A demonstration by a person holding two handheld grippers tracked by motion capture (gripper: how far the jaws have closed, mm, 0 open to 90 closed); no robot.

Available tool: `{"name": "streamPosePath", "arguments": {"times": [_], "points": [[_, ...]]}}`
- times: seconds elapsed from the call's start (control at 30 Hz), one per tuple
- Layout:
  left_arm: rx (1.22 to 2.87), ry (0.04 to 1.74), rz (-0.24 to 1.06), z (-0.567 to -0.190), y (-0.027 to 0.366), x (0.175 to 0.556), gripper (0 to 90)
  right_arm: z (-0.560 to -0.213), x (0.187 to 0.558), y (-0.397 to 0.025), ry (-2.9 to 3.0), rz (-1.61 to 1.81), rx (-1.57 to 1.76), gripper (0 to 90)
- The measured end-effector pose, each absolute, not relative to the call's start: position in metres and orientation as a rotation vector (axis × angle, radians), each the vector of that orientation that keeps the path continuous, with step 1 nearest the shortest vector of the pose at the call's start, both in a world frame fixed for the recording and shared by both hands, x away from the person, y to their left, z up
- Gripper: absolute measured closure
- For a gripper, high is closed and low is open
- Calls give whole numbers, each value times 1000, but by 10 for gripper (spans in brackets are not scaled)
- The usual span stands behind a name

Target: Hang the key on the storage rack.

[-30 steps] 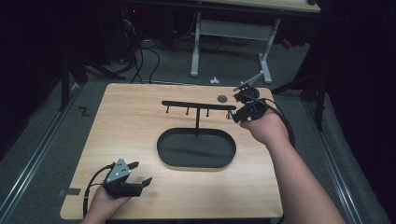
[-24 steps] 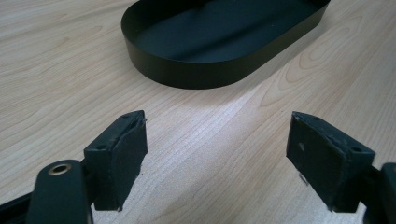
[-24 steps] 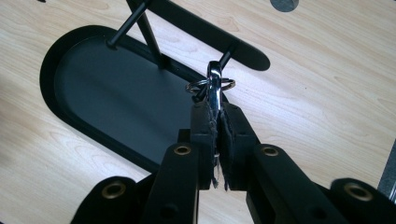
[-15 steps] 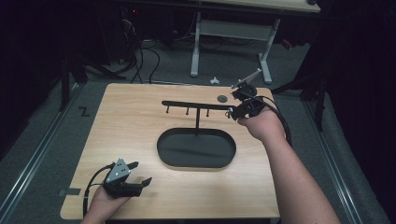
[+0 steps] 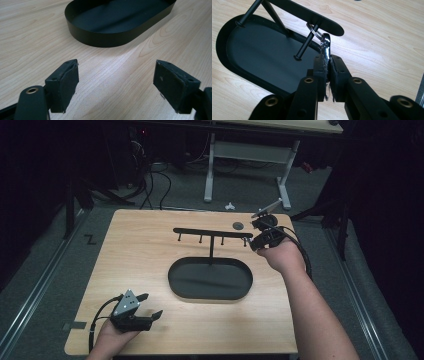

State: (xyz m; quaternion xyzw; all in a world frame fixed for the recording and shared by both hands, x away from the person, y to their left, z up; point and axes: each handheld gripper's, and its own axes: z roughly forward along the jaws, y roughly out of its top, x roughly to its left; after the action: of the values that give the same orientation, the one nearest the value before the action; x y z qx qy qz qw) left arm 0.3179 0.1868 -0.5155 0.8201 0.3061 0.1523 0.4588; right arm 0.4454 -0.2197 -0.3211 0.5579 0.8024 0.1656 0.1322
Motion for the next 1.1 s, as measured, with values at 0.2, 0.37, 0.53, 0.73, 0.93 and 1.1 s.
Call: {"name": "streamPosePath", "arguments": {"times": [0.2,0.37,0.53,0.73,0.93,1.1], "points": [[2023,754,372,-516,186,318,209,-322,444,-220,2333,494,1617,792],[2024,755,372,-516,186,318,209,-322,442,-220,2330,494,1620,781],[2026,753,373,-516,186,317,209,-321,440,-220,2330,497,1615,773],[2023,760,373,-516,188,317,209,-320,439,-222,2325,496,1613,763],[2020,761,373,-516,188,316,209,-320,438,-222,2327,490,1613,740],[2022,759,372,-516,188,317,209,-321,436,-221,2331,486,1606,674]]}}
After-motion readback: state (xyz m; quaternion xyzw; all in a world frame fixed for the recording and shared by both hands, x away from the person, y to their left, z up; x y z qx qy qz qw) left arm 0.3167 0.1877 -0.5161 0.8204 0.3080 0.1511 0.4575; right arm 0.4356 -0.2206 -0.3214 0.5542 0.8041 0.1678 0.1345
